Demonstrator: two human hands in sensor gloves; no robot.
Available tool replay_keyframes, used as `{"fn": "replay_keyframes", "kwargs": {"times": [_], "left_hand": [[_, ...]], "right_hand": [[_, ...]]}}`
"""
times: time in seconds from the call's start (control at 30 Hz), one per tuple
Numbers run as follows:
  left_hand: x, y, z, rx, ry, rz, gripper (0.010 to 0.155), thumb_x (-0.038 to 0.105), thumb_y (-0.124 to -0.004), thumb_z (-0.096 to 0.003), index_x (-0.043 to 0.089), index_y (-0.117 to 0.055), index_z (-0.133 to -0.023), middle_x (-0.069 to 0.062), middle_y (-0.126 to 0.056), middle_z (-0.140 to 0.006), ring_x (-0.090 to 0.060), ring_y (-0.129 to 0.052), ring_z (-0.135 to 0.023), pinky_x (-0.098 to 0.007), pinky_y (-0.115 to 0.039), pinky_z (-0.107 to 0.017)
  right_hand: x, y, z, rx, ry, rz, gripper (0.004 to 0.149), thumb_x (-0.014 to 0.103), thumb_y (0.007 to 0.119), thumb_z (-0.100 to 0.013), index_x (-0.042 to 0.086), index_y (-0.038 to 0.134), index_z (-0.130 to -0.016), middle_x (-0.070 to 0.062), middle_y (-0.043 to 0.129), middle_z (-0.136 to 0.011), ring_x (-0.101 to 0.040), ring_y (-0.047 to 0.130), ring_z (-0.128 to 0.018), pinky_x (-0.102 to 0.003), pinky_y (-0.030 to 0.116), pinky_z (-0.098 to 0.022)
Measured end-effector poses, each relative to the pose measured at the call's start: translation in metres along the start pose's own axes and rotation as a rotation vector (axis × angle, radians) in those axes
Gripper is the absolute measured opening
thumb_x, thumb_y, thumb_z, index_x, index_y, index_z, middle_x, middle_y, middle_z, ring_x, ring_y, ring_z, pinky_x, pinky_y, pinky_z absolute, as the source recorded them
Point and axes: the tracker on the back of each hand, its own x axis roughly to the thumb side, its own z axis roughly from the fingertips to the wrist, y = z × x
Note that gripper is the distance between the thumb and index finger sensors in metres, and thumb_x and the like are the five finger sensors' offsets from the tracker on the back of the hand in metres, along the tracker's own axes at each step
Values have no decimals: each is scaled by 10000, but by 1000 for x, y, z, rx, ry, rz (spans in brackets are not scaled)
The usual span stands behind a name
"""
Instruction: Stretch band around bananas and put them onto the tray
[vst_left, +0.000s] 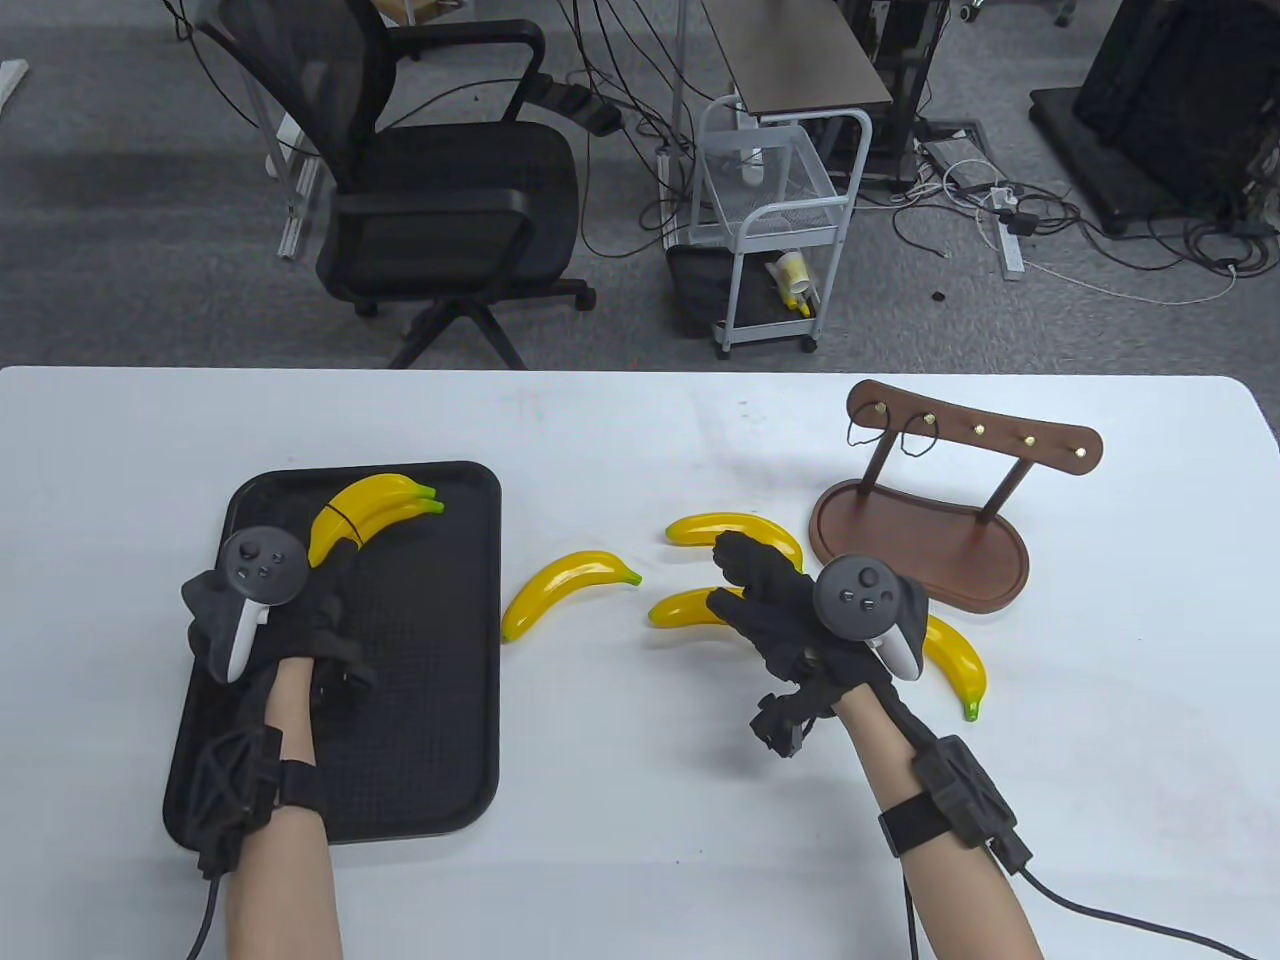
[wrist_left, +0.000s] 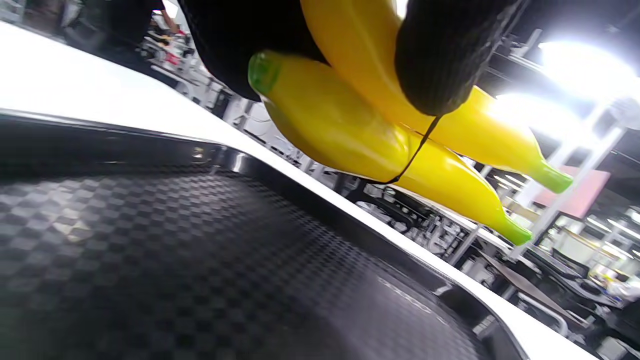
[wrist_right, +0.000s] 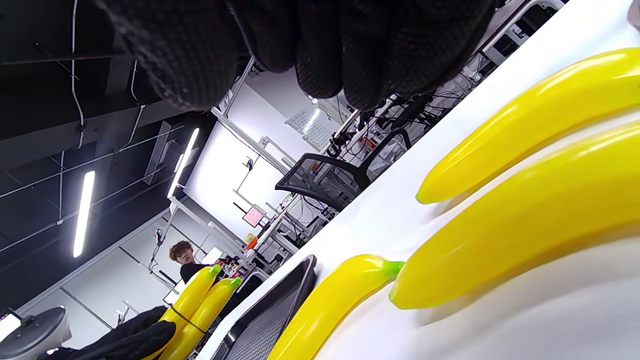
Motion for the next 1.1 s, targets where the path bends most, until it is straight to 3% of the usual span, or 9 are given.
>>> {"fn": "replay_keyframes", "kwargs": {"times": [0.43,0.77,1.1], "left_hand": [[-37,-24,-15,-29,165,10,651,423,-775,-629,230,-438,-1151,-44,-646,-1155,-315,-784,-1024,-473,-666,-789],[-47,-36,-13,-56,170,36,650,405,-764,-634,231,-414,-1153,-48,-616,-1167,-333,-757,-1041,-488,-648,-795],[-47,-35,-12,-66,142,75,663,432,-733,-638,235,-383,-1164,-54,-539,-1222,-364,-681,-1095,-539,-583,-813]], "right_hand": [[-2,-1,1,9,18,16,660,383,762,-561,82,524,-1098,-194,637,-1085,-438,740,-929,-542,709,-623],[-3,-1,2,16,26,29,657,387,757,-562,84,525,-1098,-194,636,-1085,-439,739,-929,-544,708,-623],[-4,-1,2,18,29,32,661,392,755,-563,82,523,-1099,-202,634,-1085,-442,735,-931,-548,704,-624]]}}
